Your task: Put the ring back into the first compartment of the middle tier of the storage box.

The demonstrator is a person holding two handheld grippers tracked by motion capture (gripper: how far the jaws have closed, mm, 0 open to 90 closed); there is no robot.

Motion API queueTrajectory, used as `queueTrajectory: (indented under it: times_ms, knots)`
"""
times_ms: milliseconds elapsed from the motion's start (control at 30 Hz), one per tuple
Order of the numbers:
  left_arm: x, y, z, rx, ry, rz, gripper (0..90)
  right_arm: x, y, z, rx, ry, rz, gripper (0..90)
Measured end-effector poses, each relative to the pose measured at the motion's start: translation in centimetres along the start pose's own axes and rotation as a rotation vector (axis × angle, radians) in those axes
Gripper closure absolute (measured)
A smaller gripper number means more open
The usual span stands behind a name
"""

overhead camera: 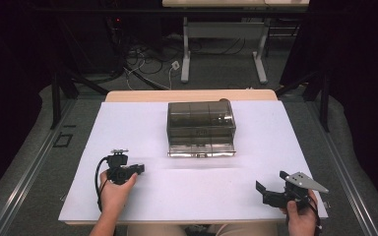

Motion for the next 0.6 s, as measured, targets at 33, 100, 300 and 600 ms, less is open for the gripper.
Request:
queueTrajectory:
  times_ms: [33, 100, 300, 600]
  knots:
    - [0.2, -0.1, 0.1, -0.006, 0.007, 0.008, 69.5, 0.0, 0.0, 0.0, -0.002, -0.003, 0.001, 1.2]
    - [0.3, -0.1, 0.1, 0.002, 0.003, -0.002, 69.5, 0.0, 0.0, 0.0, -0.002, -0.001, 0.001, 1.3]
    - [1.0, -0.2, 0.3, 0.013, 0.024, -0.006, 69.5, 0.0, 0.0, 0.0, -0.002, -0.004, 0.001, 1.3]
    - [2.4, -0.3, 0.6, 0.031, 0.075, -0.021, 69.5, 0.0, 0.0, 0.0, -0.002, -0.001, 0.001, 1.3]
Point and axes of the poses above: each handheld gripper's, and its own axes: x roughly backward along the jaws, z roughly out of its top, y roughly to its right, the point moved 9 cm from there along -x, roughly forward along the jaws, and after that the axes turned 6 degrees about -z, right-handed, at the moved point
